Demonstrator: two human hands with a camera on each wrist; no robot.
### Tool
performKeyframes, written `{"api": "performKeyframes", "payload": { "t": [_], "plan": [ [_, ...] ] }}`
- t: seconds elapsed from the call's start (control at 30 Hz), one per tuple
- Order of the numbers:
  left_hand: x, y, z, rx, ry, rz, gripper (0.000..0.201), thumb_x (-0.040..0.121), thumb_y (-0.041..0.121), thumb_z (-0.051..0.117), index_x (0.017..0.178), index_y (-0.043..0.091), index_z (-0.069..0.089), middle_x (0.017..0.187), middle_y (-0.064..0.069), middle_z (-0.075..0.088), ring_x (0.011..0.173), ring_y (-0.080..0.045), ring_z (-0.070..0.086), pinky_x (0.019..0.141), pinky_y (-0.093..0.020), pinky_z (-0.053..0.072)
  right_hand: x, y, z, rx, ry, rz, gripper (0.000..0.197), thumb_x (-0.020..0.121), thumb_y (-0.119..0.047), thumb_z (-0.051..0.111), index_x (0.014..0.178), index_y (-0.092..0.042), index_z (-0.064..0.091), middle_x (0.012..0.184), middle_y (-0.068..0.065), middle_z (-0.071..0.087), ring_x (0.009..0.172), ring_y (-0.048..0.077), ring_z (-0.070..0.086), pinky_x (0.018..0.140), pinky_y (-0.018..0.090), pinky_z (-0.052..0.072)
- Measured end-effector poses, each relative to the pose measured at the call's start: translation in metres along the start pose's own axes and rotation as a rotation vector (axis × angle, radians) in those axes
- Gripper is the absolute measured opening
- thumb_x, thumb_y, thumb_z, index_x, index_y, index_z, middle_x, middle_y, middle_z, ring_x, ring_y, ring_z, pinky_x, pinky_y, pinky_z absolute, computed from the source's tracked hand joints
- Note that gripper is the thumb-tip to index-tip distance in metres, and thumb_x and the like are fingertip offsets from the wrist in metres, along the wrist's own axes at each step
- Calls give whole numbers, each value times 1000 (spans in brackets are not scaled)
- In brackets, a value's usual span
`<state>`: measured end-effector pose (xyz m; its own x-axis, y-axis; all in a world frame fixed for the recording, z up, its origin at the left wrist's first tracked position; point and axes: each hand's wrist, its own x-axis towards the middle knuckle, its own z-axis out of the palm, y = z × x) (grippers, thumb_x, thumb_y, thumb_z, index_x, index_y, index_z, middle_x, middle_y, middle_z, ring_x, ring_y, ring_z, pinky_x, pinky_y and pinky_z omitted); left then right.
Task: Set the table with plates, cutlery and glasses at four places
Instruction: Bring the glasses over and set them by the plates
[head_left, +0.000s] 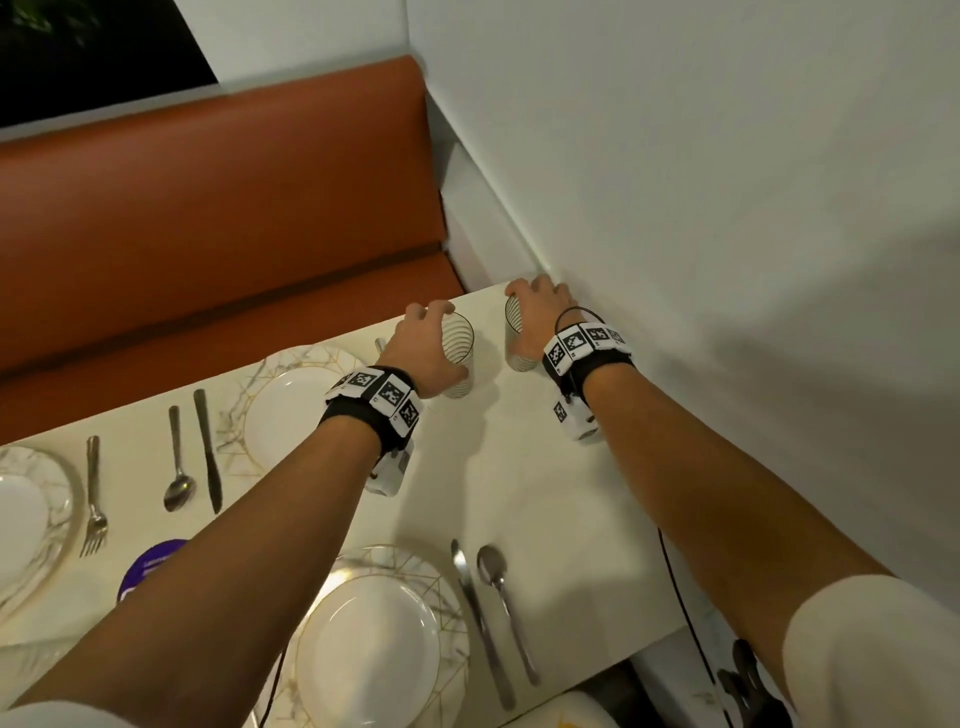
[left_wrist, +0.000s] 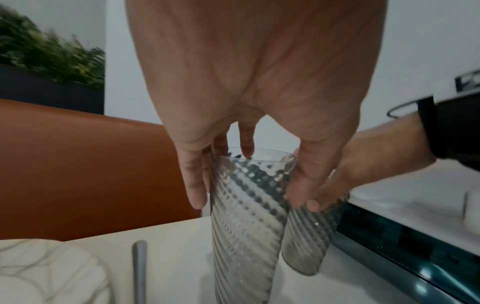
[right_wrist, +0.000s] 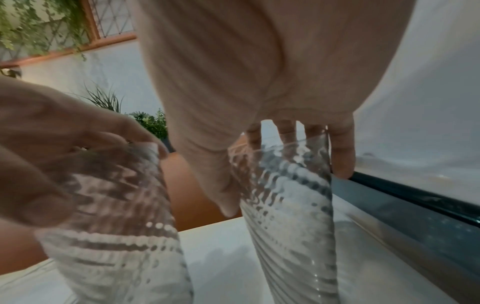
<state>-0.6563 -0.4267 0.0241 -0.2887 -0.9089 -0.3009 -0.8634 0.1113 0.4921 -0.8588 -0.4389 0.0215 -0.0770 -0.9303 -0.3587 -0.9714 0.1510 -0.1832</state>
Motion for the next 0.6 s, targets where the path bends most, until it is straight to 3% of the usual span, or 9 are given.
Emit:
{"api": "performKeyframes", "payload": {
  "t": [0.07, 0.17, 0.37, 0.6],
  "plan": [
    [-16, -16, -10, -65, 29, -4, 88, 71, 23, 87, 144, 27, 38, 138, -6, 39, 123, -30, 51, 99, -49, 54, -5, -5, 1, 39, -1, 18, 75, 70, -33, 81, 133, -25, 40, 137, 10, 38, 127, 38, 40, 101, 49, 46],
    [-42, -43, -27, -126, 87, -9, 87, 71, 22, 89, 142, 27, 40, 135, -3, 40, 123, -25, 50, 100, -40, 52, -19, -19, 6, 70, 35, 27, 70, 74, -31, 80, 132, -22, 41, 136, 12, 39, 128, 37, 40, 101, 48, 47],
    [-107, -106, -54, -221, 157, -47, 82, 73, 26, 90, 140, 30, 43, 127, 2, 42, 116, -18, 51, 97, -36, 50, -69, -74, 25, 157, 20, -68, 69, 76, -30, 79, 133, -23, 41, 130, 11, 42, 121, 36, 42, 96, 48, 48],
    [-179, -174, -55, -274, 177, -89, 80, 70, 27, 91, 136, 36, 46, 125, 1, 46, 113, -19, 53, 96, -37, 50, -129, -133, 64, 153, -59, -164, 70, 74, -36, 82, 130, -22, 43, 124, 11, 45, 115, 33, 45, 92, 46, 49]
  ]
}}
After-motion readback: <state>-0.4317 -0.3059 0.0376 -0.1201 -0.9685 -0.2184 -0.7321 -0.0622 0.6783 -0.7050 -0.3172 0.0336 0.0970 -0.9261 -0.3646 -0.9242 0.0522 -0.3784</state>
